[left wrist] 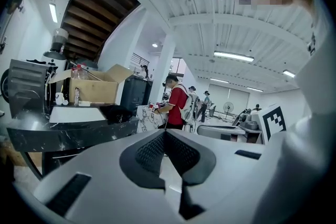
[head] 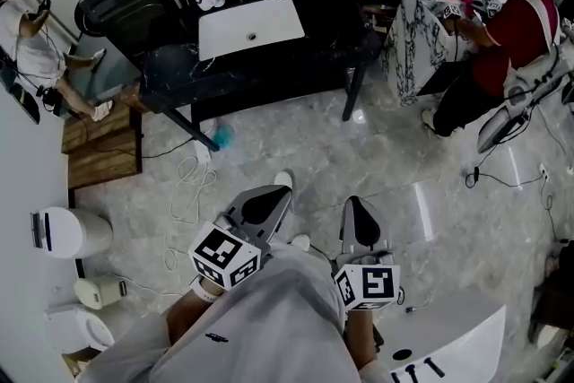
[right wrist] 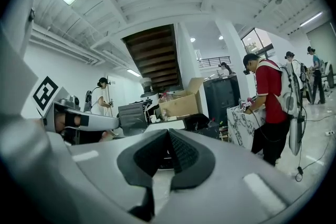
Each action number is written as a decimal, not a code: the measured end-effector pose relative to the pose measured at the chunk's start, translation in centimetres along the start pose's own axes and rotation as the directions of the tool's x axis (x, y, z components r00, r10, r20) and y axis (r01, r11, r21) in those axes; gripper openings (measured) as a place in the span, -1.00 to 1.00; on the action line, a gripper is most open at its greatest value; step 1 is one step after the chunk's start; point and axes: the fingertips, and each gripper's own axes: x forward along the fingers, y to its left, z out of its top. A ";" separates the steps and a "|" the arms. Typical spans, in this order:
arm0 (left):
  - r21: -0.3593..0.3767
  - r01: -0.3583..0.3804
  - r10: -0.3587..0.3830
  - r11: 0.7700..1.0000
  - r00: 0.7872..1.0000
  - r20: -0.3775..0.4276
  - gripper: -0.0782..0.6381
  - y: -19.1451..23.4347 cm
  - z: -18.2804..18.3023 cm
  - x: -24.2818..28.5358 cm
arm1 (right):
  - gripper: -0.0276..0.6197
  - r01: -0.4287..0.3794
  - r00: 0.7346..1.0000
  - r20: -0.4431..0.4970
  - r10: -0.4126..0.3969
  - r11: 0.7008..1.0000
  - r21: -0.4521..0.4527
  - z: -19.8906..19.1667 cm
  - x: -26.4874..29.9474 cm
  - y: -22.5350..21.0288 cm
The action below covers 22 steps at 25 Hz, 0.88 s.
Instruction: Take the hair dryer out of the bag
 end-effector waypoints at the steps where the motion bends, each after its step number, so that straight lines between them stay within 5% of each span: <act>1: -0.005 -0.001 0.001 1.000 1.000 -0.004 -0.76 0.5 -0.1 0.3 | -0.88 -0.001 1.000 -0.009 0.001 1.000 0.001 -0.3 0.5 -0.1; 9: -0.040 0.017 -0.018 0.999 0.999 -0.030 -0.76 5.1 0.7 5.5 | -0.88 0.014 0.998 -0.059 -0.016 1.000 -0.022 -0.2 6.3 -2.2; 22: -0.116 -0.003 0.004 0.993 1.000 0.005 -0.76 15.9 7.8 14.6 | -0.88 -0.030 0.994 -0.105 0.020 0.996 -0.089 5.4 21.4 -5.6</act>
